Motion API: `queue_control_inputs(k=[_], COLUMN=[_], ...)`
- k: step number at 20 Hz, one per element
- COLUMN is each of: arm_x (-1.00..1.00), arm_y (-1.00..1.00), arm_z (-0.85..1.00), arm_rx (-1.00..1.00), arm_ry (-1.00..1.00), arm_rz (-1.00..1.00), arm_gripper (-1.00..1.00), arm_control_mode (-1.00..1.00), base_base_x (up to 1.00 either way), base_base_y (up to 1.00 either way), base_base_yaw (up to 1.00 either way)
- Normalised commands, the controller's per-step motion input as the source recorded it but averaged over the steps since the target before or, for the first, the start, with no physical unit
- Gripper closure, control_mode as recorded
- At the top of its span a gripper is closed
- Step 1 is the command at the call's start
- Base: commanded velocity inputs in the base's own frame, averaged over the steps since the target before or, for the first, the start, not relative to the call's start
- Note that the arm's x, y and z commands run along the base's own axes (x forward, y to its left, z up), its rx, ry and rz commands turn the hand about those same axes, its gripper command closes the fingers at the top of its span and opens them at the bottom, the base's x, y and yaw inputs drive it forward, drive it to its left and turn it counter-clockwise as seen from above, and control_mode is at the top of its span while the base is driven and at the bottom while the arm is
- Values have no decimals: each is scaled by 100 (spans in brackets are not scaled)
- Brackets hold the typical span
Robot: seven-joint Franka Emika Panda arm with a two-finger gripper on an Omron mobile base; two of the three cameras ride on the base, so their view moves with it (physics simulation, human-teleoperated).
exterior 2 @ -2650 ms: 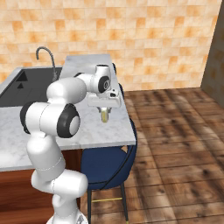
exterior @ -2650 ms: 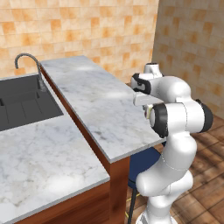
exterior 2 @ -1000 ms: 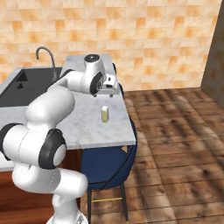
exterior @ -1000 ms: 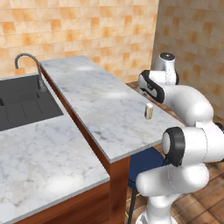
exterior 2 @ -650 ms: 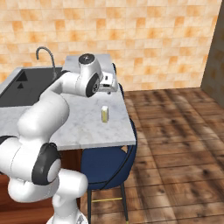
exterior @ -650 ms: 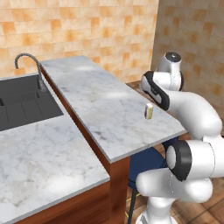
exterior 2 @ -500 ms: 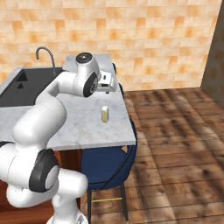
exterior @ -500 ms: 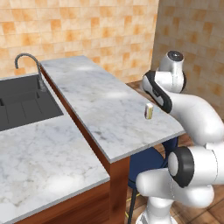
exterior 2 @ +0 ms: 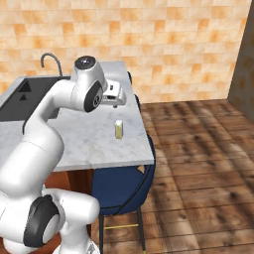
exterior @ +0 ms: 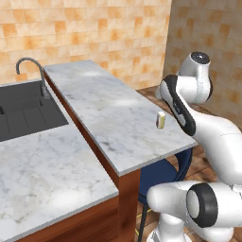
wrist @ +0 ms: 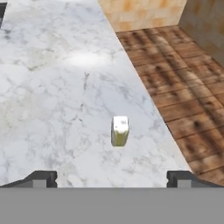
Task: Move the drinks to the dining counter.
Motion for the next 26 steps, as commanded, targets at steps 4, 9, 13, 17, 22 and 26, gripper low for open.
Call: queue_control_inputs(k=[4,9,13,17,22,26], arm_x=[-58,-50,-49,-39,-29,-14], arm_y=[10,14,19,15,14,11], arm_z=[2,0,6,6,0,0], arm_rx=[0,0,0,0,0,0], arm_ry=[0,0,-1,-1,0,0], arm_rz=[-1,-3,-3,-3,0,0], arm_gripper=[-100,-100,-100,-100,-100,-100], arm_control_mode=[-100,-100,-100,-100,-100,-100], base_base_x=[0,0,0,0,0,0], base_base_y=[0,0,0,0,0,0], base_base_yaw=[0,0,0,0,0,0])
